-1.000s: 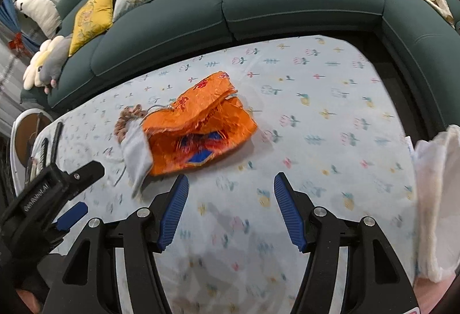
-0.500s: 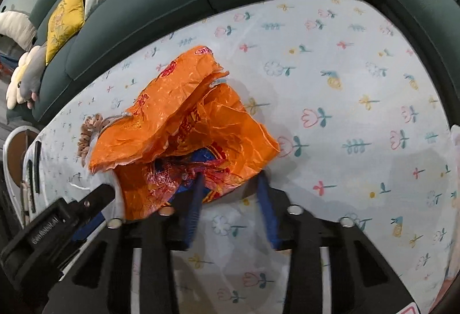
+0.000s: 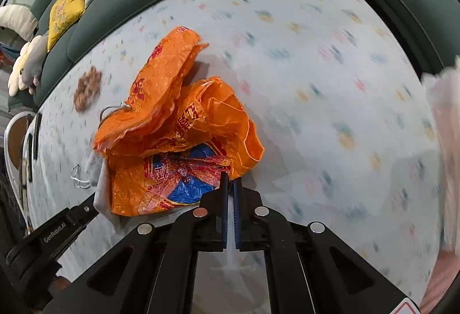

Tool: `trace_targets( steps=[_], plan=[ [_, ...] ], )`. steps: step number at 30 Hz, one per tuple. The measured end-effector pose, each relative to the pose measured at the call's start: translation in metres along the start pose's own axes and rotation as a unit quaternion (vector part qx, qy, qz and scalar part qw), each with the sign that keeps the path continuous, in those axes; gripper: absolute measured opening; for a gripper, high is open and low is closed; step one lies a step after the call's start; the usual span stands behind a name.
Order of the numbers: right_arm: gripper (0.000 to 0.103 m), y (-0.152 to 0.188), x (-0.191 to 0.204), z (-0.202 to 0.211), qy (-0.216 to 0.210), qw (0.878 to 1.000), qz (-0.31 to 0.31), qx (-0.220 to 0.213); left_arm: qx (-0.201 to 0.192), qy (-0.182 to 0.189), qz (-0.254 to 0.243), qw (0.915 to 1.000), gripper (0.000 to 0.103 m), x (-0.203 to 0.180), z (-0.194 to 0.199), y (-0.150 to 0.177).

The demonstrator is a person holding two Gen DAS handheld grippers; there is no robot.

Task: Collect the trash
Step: 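Grasp the grey drawstring pouch with the left tool while the right tool grasps the orange wrapper, then carry the pouch and wrapper over the bin and open both tools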

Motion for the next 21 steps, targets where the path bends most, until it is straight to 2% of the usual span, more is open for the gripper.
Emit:
trace_targets(
  steps=[3, 7, 12, 21],
  plan=[
    [0.003, 0.026, -0.024, 0.015, 0.000, 1.000, 0.001, 0.003, 0.004, 0.001, -0.010, 0.9999, 0.003, -0.007, 0.010, 0.029],
    [0.003, 0.044, -0.048, 0.039, -0.010, 1.000, -0.010, -0.005, -0.002, 0.004, -0.031, 0.9995, 0.003, -0.020, 0.030, 0.060],
    [0.002, 0.054, -0.074, 0.075, -0.021, 0.999, -0.017, -0.029, -0.020, 0.013, -0.059, 0.9979, 0.003, -0.045, 0.058, 0.078],
    [0.002, 0.054, -0.091, 0.141, -0.040, 0.995, -0.012, -0.095, -0.069, 0.026, -0.127, 0.9891, 0.003, -0.106, 0.105, 0.102]
  ],
)
Point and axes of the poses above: each gripper's, at about its wrist camera, not at the fingertips, and z roughly against the way its jaws point, x to its left, y to its underside, the point moved 8 cm from there along -z, roughly the way its jaws point, and after that the axes turned 3 degrees about y, right-handed, at the moved point
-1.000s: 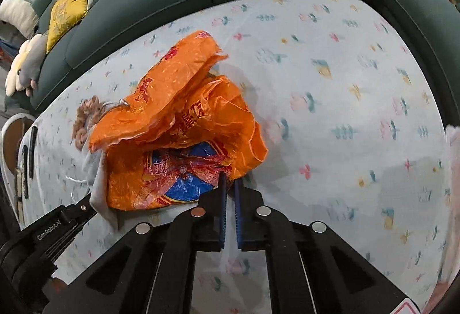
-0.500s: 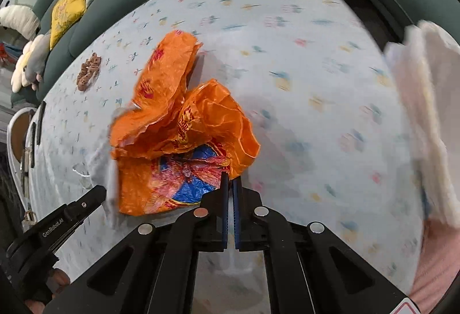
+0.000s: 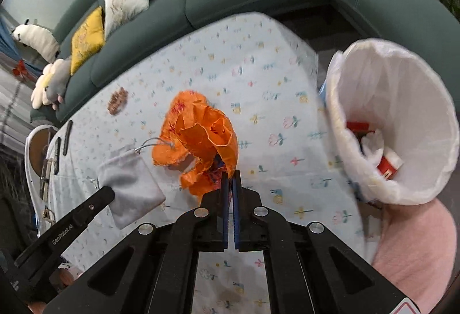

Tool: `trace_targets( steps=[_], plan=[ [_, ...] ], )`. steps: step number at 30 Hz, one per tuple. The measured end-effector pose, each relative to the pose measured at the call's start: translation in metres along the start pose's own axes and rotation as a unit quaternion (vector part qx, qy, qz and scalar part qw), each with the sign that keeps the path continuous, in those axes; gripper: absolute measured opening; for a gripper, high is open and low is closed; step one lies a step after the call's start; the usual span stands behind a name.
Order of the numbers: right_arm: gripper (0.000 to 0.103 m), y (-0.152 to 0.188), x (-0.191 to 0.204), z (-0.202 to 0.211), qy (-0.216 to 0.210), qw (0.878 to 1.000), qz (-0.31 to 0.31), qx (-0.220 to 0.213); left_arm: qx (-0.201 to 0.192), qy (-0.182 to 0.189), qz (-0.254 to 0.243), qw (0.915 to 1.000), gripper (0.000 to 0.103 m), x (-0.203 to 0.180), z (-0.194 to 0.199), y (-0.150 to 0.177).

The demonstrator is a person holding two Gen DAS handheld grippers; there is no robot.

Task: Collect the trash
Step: 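Carry the pouch and wrapper over the bin and open both tools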

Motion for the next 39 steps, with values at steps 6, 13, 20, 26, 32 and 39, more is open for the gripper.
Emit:
trace_targets(
  steps=[6, 13, 20, 26, 32, 39],
  plan=[
    [0.002, -0.010, -0.013, 0.043, -0.003, 0.999, 0.002, -0.050, -0.026, 0.022, -0.037, 0.9987, 0.003, -0.047, 0.024, -0.007],
    [0.002, -0.026, -0.051, 0.085, 0.005, 0.995, -0.022, -0.100, -0.041, 0.043, -0.083, 0.9948, 0.003, -0.103, 0.035, -0.008],
    [0.002, -0.036, -0.099, 0.113, 0.014, 0.990, -0.062, -0.129, -0.043, 0.062, -0.129, 0.9887, 0.003, -0.160, 0.033, -0.001],
    [0.002, -0.042, -0.140, 0.128, 0.027, 0.984, -0.091, -0.148, -0.038, 0.085, -0.164, 0.9820, 0.003, -0.207, 0.025, 0.005],
    [0.002, -0.046, -0.182, 0.136, 0.042, 0.978, -0.127, -0.161, -0.025, 0.109, -0.188, 0.9757, 0.003, -0.247, 0.010, 0.008],
    [0.002, -0.050, -0.229, 0.140, 0.056, 0.971, -0.165, -0.166, -0.004, 0.117, -0.203, 0.9722, 0.003, -0.281, -0.012, 0.012]
  ],
)
Point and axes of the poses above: each gripper's, at about its wrist camera, not at the fingertips, and z roughly against the way its jaws point, x to its left, y to its underside, the point moved 8 cm from there along -z, roughly the way its jaws point, and after that the axes turned 3 degrees about y, right-handed, at the moved point
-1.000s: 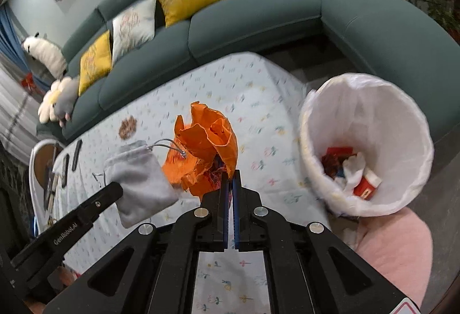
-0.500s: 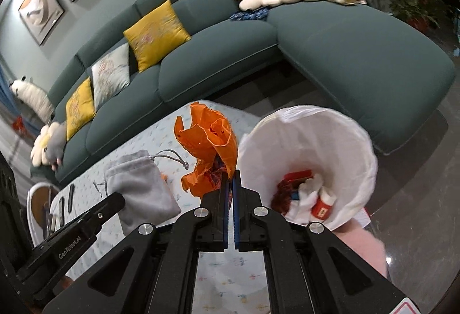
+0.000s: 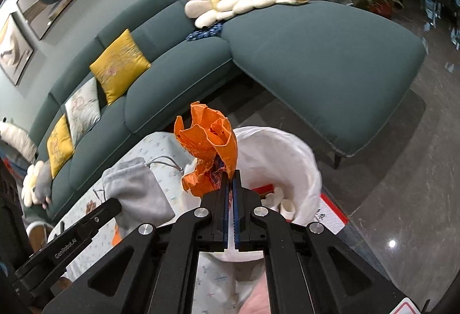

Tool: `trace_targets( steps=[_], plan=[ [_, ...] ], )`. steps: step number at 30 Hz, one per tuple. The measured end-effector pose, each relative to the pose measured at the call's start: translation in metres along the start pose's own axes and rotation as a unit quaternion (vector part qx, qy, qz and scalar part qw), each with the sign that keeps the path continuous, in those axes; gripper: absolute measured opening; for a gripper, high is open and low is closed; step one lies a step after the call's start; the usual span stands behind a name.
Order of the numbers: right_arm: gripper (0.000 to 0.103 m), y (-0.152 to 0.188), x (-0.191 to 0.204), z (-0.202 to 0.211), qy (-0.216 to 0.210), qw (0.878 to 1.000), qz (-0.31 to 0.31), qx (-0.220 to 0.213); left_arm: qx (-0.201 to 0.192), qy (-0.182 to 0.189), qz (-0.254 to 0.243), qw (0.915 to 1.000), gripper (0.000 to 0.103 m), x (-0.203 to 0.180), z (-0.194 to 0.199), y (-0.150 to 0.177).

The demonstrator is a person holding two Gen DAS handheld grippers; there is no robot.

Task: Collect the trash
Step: 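Carry the pouch and wrapper over the bin and open both tools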

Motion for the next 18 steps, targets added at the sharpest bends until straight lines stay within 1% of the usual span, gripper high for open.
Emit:
trace_targets(
  steps=[2, 5, 6, 7, 9, 14, 16, 18],
  plan=[
    [0.002, -0.002, -0.007, -0.001, 0.004, 1.000, -0.006, 0.000, 0.004, 0.004, -0.002, 1.0000, 0.004, -0.006, -0.007, -0.002],
    [0.002, -0.005, -0.014, -0.004, 0.011, 1.000, -0.010, -0.001, 0.008, 0.010, 0.004, 0.9999, 0.010, -0.011, -0.015, -0.003],
    [0.002, -0.007, -0.016, -0.006, 0.014, 1.000, -0.009, -0.002, 0.007, 0.011, 0.006, 0.9999, 0.016, -0.012, -0.016, -0.004],
    [0.002, -0.007, -0.017, -0.007, 0.016, 1.000, -0.008, -0.002, 0.005, 0.009, 0.008, 0.9999, 0.025, -0.011, -0.017, -0.005],
    [0.002, -0.010, -0.016, -0.009, 0.016, 1.000, -0.008, -0.002, 0.002, 0.003, 0.010, 0.9999, 0.033, -0.010, -0.018, -0.006],
    [0.003, -0.010, -0.013, -0.015, 0.012, 1.000, -0.008, 0.003, 0.004, -0.010, 0.016, 0.9998, 0.035, 0.000, -0.018, -0.003],
    [0.003, -0.008, -0.007, -0.017, 0.009, 1.000, -0.005, 0.006, 0.001, -0.016, 0.017, 0.9997, 0.040, 0.005, -0.017, -0.002],
    [0.004, -0.007, -0.001, -0.019, 0.007, 1.000, -0.002, 0.009, 0.000, -0.020, 0.019, 0.9996, 0.042, 0.008, -0.015, -0.001]
  ],
)
Point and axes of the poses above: each gripper's, at about its wrist camera, not at the fingertips, and z roughly against the way its jaws point, x to its left, y to its underside, the point moved 8 cm from there along -z, roughly the way its jaws point, and after that the axes turned 3 degrees about y, right-handed, at the moved point
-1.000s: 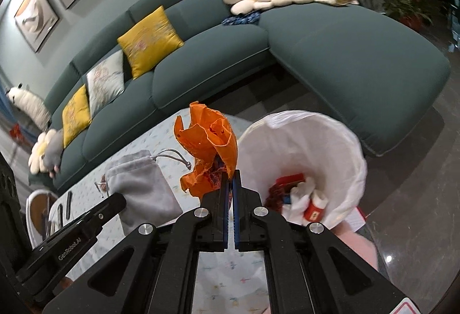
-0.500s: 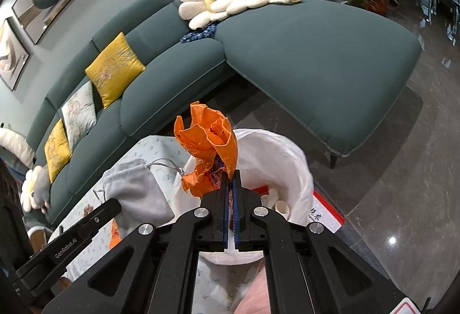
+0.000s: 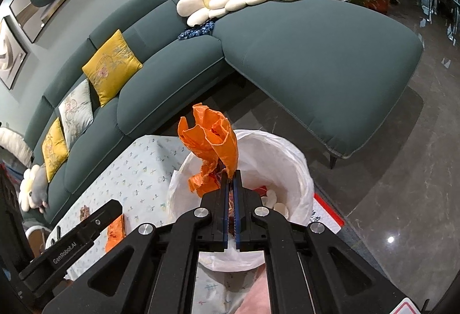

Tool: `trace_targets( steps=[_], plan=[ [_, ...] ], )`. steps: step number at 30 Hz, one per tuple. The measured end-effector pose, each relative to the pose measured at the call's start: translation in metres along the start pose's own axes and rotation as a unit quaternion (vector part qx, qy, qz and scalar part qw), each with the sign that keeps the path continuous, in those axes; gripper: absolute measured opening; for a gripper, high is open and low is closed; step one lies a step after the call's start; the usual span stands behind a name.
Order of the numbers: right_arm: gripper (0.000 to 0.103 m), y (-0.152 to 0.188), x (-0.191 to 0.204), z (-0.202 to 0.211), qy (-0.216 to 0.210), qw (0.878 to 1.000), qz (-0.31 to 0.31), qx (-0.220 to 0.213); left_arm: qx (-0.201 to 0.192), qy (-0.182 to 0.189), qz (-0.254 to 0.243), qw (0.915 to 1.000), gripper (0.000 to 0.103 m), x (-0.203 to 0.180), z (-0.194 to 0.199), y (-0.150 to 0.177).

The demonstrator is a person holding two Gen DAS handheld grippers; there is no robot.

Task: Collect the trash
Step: 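Carry the pouch and wrapper over the bin and open both tools, then withdraw both open tools from the bin toward the remaining items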

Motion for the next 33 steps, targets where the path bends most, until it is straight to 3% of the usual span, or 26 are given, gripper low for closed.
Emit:
trace_targets(
  steps=[2, 6, 11, 33],
  plan=[
    [0.010, 0.001, 0.004, -0.001, -0.003, 1.000, 0.003, 0.002, -0.001, -0.006, -0.001, 1.0000, 0.044, 0.003, 0.002, 0.001],
    [0.011, 0.001, 0.014, 0.000, -0.011, 1.000, 0.015, 0.003, -0.004, -0.015, -0.002, 0.9999, 0.050, 0.009, 0.005, 0.002],
    [0.027, 0.001, 0.027, 0.005, -0.016, 0.999, 0.028, -0.003, -0.014, -0.024, 0.004, 0.9996, 0.054, 0.018, 0.013, 0.002],
    [0.045, 0.022, 0.088, 0.014, -0.025, 0.996, 0.090, 0.005, -0.035, -0.046, 0.058, 0.9966, 0.055, 0.077, 0.041, 0.006]
  ],
)
Point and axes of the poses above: each gripper's, at about its wrist camera, not at the fingertips, and z roughly against the way its jaws point, x to its left, y to its underside, the point moved 8 cm from there along -z, roughly the way its jaws point, and after that the axes turned 3 degrees about y, right-handed, at the moved point
